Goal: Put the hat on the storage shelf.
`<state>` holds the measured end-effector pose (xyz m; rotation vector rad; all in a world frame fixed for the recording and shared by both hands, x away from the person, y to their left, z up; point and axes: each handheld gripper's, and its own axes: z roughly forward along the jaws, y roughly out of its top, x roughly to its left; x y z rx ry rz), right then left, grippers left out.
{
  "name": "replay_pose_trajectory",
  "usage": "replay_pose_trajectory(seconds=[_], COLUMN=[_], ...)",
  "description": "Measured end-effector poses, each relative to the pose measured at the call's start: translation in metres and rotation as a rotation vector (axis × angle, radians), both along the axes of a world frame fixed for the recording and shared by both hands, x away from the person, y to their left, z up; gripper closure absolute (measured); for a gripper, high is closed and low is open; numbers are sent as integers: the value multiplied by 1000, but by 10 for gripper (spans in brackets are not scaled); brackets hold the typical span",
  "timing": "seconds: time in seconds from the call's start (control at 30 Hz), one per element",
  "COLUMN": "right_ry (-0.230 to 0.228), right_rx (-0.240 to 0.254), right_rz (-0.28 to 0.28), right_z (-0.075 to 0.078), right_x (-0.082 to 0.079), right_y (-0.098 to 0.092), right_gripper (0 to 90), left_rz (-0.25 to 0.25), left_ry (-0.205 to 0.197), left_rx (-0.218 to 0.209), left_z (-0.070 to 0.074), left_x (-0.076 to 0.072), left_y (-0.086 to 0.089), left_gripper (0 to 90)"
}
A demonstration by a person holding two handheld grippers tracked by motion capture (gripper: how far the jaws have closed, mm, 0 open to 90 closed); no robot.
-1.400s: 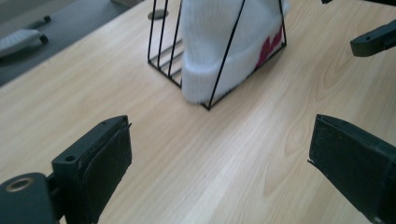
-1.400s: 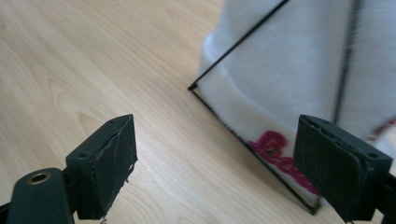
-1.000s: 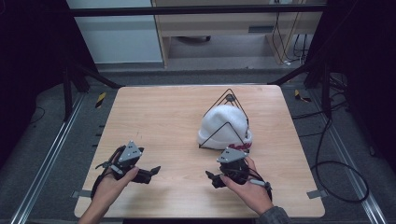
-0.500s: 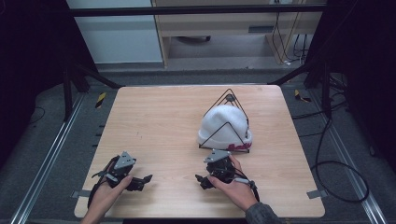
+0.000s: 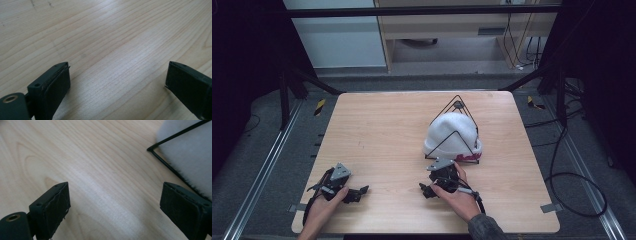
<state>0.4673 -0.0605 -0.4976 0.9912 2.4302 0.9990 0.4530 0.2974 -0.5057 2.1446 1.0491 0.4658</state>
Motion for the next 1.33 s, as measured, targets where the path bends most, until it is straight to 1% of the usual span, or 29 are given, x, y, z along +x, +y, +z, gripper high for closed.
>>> replay_pose_trajectory(seconds=[0.1,0.23,0.33,0.37,0.53,0.63,0.77,0.83,0.87,1.0,1.1,1.33], right_ry=[-16,-27,-21,-28,-15,-19,-8,-4,-6,-5,-6,-6], right_rx=[4,13,21,20,13,13,40,43,44,43,44,47], right_rz=[-42,-60,-69,-74,-91,-97,-115,-125,-127,-104,-109,-110], right_z=[-3,-4,-4,-6,-9,-11,-13,-14,-14,-14,-14,-15], right_x=[4,8,10,10,11,13,14,14,13,7,3,1], right_y=[1,3,6,7,8,10,11,11,12,12,11,11], right_gripper=[106,106,99,99,99,94,84,82,82,82,82,82], left_rz=[5,18,25,26,36,39,41,41,41,42,46,45], left_ry=[-6,-4,-4,-4,-1,1,1,0,0,2,0,0], left_rx=[1,-2,4,5,14,14,15,13,13,15,12,12], left_z=[-2,-2,-2,-3,-3,-3,-3,-3,-3,-3,-3,-3], left_x=[2,5,8,9,10,10,10,10,10,10,10,10], left_y=[1,1,1,1,0,0,0,0,0,0,0,0], left_gripper=[48,45,43,37,11,4,2,0,0,0,0,0])
